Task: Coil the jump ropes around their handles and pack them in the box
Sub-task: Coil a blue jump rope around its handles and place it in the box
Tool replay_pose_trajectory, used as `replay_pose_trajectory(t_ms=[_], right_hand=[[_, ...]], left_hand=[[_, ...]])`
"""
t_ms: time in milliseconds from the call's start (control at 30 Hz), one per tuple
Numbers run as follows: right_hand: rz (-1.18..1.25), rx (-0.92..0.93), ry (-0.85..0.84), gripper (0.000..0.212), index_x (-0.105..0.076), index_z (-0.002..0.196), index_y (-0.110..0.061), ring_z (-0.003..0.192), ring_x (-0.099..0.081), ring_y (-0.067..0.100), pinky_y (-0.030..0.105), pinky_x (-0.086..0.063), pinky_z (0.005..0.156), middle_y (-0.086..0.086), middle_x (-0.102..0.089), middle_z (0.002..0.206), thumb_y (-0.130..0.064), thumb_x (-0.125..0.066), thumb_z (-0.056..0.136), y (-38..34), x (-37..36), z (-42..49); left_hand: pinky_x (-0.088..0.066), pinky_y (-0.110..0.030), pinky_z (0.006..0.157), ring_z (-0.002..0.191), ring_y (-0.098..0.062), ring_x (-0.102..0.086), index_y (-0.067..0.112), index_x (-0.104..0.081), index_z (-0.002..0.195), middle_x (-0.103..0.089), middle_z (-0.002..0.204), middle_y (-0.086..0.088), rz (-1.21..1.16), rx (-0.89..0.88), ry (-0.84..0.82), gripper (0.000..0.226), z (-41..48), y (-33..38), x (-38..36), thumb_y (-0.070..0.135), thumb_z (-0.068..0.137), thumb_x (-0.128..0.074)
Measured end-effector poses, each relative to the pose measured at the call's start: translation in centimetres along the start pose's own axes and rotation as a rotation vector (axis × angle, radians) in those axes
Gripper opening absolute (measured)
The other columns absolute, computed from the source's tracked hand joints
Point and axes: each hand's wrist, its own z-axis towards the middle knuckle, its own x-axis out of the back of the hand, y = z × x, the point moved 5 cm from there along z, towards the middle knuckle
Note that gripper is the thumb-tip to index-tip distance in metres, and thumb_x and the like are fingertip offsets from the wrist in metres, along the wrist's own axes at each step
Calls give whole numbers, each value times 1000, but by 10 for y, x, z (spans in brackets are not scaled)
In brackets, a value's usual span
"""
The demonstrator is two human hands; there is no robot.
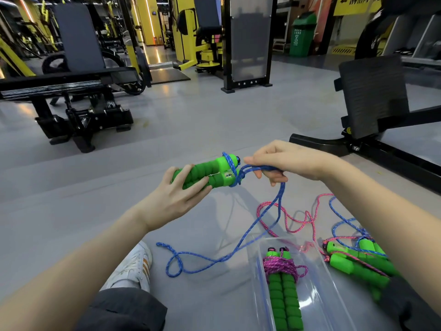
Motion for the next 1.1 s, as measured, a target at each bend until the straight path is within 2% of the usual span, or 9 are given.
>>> replay_pose_trajectory(t_ms=[200,400,467,533,633,733,800,933,1100], right_hand=[[89,82,171,36,-53,63,-12,42,-22,11,21,-24,46,-7,-25,44,-33,-56,91,10,14,7],[350,45,321,36,-47,61,-11,38,-18,8,17,-23,41,-10,-23,40,-29,-54,92,48,25,5],[438,-16,339,37,-48,60,-13,34,-27,5,15,-26,39,-10,-33,39,-32,-54,91,61,23,2],[624,-52,301,35,-52,60,-13,38,-48,6,15,-41,42,-6,-53,45,-29,-54,92,72,17,1],[790,-18,193,14,-64,67,-10,54,-63,16,25,-55,53,6,-66,62,-10,-62,80,77,3,6],[715,-39,234,31,-40,58,-17,34,-25,4,20,-29,42,-7,-33,43,-10,-46,87,78,-13,13],[648,-65,242,33,-46,70,-14,34,-16,7,22,-27,44,-1,-29,46,-14,-29,99,72,-21,18],[575,-103,168,26,-54,108,-11,32,-25,11,23,-40,44,7,-38,56,-21,-32,101,55,-29,17],[318,-109,-6,18,-55,99,-7,35,-39,15,28,-53,56,1,-42,46,-19,-41,99,35,-25,8]], left_hand=[[-45,-52,85,108,-46,-56,14,-56,131,-60,126,-5,-115,-126,138,39,1,25,12,3,95,-47],[-43,-50,89,112,-44,-52,18,-51,133,-52,132,-2,-192,-66,286,37,26,35,37,11,97,-49],[-43,-49,89,112,-43,-52,19,-49,134,-49,133,-2,-184,-36,326,37,34,36,44,12,98,-47],[-44,-49,89,112,-43,-52,19,-48,135,-48,134,-2,-176,-1,359,38,40,34,48,12,98,-47],[-43,-49,89,111,-45,-51,18,-49,133,-47,133,-5,-164,101,374,36,44,25,49,9,98,-45],[-42,-49,85,109,-47,-55,15,-48,132,-46,133,-7,-143,202,322,37,43,13,42,4,99,-35],[-42,-49,82,108,-48,-53,13,-47,132,-45,134,-9,-112,264,274,42,39,3,33,0,98,-26],[-42,-49,79,105,-51,-54,9,-47,132,-50,131,-13,-53,324,171,50,30,-10,17,-3,94,-16],[-44,-49,76,102,-52,-56,7,-52,129,-60,124,-15,-5,236,71,48,27,-10,8,-4,93,-24]])
